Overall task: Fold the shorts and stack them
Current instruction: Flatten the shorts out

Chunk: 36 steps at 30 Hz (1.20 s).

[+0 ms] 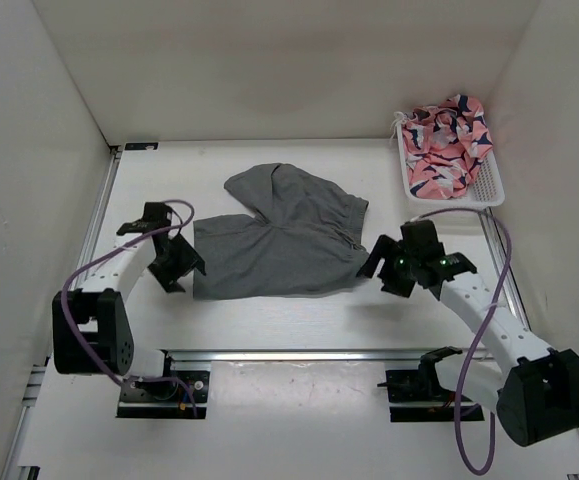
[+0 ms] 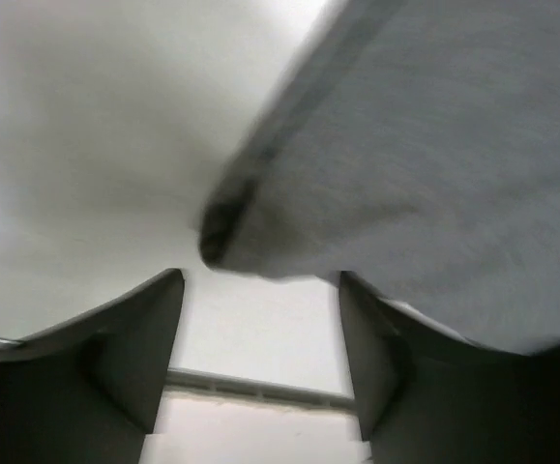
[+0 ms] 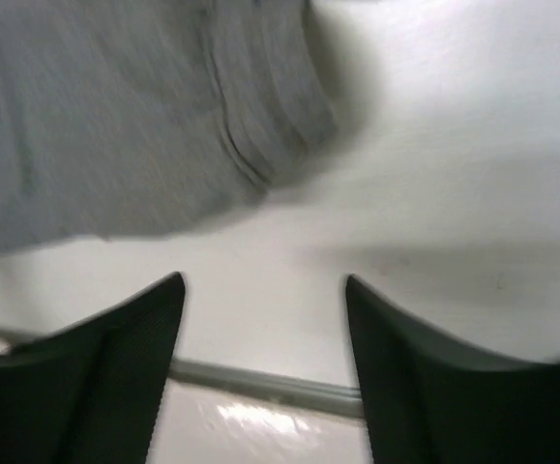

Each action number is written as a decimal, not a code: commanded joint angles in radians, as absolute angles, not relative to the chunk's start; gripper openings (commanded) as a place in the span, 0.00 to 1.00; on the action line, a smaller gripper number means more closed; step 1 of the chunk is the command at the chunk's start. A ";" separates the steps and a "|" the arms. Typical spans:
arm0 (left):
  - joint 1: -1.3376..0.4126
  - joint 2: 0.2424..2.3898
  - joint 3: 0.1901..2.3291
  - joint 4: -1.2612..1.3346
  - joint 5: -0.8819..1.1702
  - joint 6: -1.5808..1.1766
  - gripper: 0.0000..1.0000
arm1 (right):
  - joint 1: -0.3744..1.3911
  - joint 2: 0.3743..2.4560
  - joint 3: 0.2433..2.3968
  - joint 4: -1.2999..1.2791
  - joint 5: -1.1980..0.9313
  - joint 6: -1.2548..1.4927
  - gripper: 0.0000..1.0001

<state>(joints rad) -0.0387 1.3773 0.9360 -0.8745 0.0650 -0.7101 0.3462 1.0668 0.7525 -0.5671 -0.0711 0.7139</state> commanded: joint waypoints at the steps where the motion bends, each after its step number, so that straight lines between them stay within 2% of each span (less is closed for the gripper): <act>1: -0.003 1.410 0.827 -0.809 0.176 -0.716 0.80 | 0.315 1.032 0.628 -0.467 -0.292 0.817 0.86; 2: -0.003 1.425 0.815 -0.796 0.204 -0.716 0.87 | 0.305 1.019 0.596 -0.430 -0.328 0.839 0.89; 3: -0.003 1.439 0.805 -0.787 0.213 -0.716 0.89 | 0.295 1.019 0.537 -0.390 -0.360 0.883 0.92; 4: -0.003 1.439 0.805 -0.787 0.213 -0.716 0.89 | 0.269 1.019 0.514 -0.311 -0.389 0.900 0.95; 6: -0.014 1.469 0.805 -0.761 0.198 -0.716 0.85 | 0.258 1.054 0.488 -0.240 -0.428 0.914 0.95; 9: -0.035 1.503 0.830 -0.750 0.177 -0.716 0.59 | 0.245 1.155 0.549 -0.204 -0.370 0.885 0.95; 10: -0.035 1.534 0.850 -0.750 0.176 -0.716 0.47 | 0.235 1.219 0.573 -0.204 -0.361 0.861 0.95; 11: -0.035 1.549 0.850 -0.750 0.176 -0.684 0.24 | 0.235 1.253 0.600 -0.192 -0.360 0.850 0.95; 12: -0.035 1.563 0.860 -0.750 0.176 -0.674 0.15 | 0.235 1.282 0.621 -0.183 -0.360 0.850 0.93; 13: -0.035 1.574 0.861 -0.750 0.176 -0.673 0.10 | 0.235 1.337 0.653 -0.161 -0.360 0.850 0.89; 16: -0.035 1.568 0.870 -0.750 0.176 -0.661 0.10 | 0.255 1.431 0.699 -0.106 -0.341 0.861 0.66; 17: -0.035 1.557 0.870 -0.750 0.176 -0.661 0.10 | 0.255 1.451 0.713 -0.106 -0.331 0.870 0.42; 18: -0.035 1.542 0.879 -0.750 0.176 -0.661 0.10 | 0.255 1.466 0.728 -0.106 -0.318 0.870 0.25; 19: -0.026 1.526 0.879 -0.761 0.176 -0.661 0.10 | 0.264 1.477 0.770 -0.129 -0.302 0.861 0.09; 20: -0.017 1.488 0.908 -0.773 0.176 -0.661 0.10 | 0.264 1.477 0.794 -0.153 -0.276 0.836 0.00; 28: 0.005 1.355 1.101 -0.957 0.129 -0.612 0.10 | 0.275 1.342 0.995 -0.569 -0.146 0.643 0.00; 31: 0.015 1.426 1.192 -0.956 0.120 -0.621 0.10 | 0.275 1.396 1.040 -0.569 -0.133 0.623 0.00; 33: 0.015 1.547 1.289 -0.943 0.109 -0.621 0.10 | 0.275 1.518 1.139 -0.558 -0.133 0.600 0.00; 34: 0.015 1.596 1.333 -0.943 0.109 -0.621 0.10 | 0.275 1.569 1.185 -0.558 -0.147 0.583 0.02; 36: 0.015 1.731 1.411 -0.956 0.109 -0.621 0.10 | 0.275 1.724 1.345 -0.583 -0.147 0.555 0.19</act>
<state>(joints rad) 0.0040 1.5955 1.3300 -0.9421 0.1558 -0.6346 0.2779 1.5837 1.2045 -0.5537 -0.1795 0.6365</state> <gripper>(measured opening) 0.135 0.167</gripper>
